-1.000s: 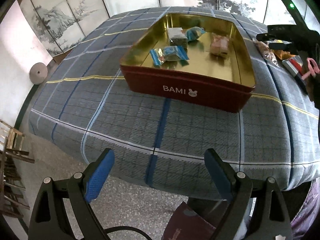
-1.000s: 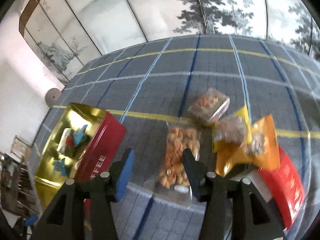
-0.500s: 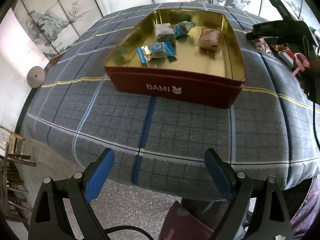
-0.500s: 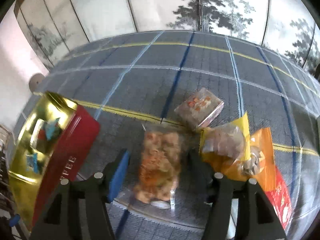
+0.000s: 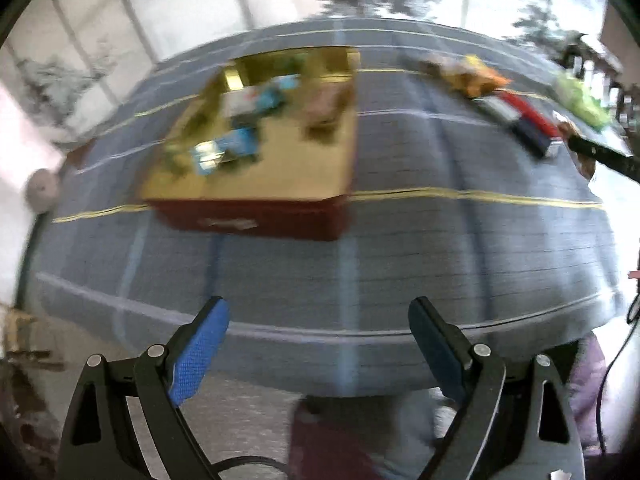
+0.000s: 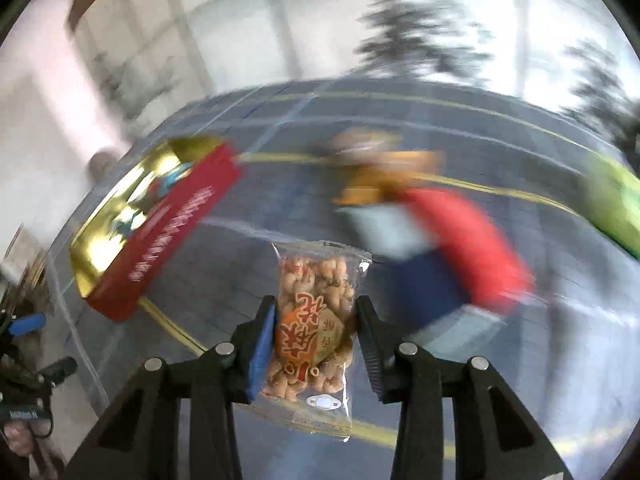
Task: Organize snacks
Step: 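Grasp the clear bag of fried peanut snacks with the right gripper and lift, then grasp the blue-and-white box with the left gripper while the right holds the peanut bag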
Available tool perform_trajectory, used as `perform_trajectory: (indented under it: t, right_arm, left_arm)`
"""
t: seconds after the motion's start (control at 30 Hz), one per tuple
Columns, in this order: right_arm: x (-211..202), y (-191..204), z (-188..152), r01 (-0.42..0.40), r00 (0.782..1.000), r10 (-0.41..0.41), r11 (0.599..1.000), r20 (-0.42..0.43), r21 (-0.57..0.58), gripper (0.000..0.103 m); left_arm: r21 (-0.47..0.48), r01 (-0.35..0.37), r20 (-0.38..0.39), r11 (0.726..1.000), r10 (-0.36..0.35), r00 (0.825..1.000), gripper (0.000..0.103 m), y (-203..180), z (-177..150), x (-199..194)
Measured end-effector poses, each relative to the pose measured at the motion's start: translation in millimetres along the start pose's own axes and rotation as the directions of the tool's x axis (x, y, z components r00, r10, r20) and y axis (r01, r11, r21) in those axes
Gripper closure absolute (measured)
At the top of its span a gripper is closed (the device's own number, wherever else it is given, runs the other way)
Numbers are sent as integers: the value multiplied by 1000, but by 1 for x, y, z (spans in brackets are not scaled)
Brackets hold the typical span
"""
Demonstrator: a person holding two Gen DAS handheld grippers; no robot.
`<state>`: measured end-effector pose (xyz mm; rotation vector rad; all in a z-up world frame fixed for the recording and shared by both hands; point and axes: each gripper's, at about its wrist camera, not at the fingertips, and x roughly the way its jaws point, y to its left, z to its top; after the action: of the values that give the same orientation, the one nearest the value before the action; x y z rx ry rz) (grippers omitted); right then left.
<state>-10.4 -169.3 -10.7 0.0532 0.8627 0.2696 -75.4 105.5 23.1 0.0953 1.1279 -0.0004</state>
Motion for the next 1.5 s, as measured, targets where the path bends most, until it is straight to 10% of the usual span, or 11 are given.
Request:
perform_trajectory:
  t: [0.27, 0.63, 0.8, 1.0, 1.2, 1.3, 1.5]
  right_arm:
    - [-33, -146, -33, 232, 972, -234, 962, 3, 145, 63]
    - [-9, -195, -32, 181, 981, -192, 963, 33, 201, 63]
    - [-16, -197, -43, 131, 988, -147, 964, 53, 233, 63]
    - [-18, -193, -49, 93, 992, -111, 968, 67, 232, 63]
    - [-22, -196, -53, 59, 993, -81, 969, 83, 239, 63]
    - [-23, -196, -53, 49, 993, -73, 970, 91, 240, 63]
    - [-26, -199, -54, 24, 992, -53, 968, 111, 250, 63]
  left_arm:
    - [46, 200, 7, 979, -200, 980, 14, -56, 52, -2]
    - [-44, 423, -141, 905, -425, 894, 14, -122, 138, 35]
    - [-80, 390, -121, 917, -397, 910, 19, -136, 157, 46]
    - [-155, 393, -237, 906, -420, 876, 66, -156, 162, 86]
    - [-207, 435, -215, 877, -474, 854, 65, -165, 182, 95]
    - [-210, 379, -232, 901, -422, 876, 64, -169, 190, 103]
    - [-251, 358, -263, 899, -420, 869, 53, -181, 198, 119]
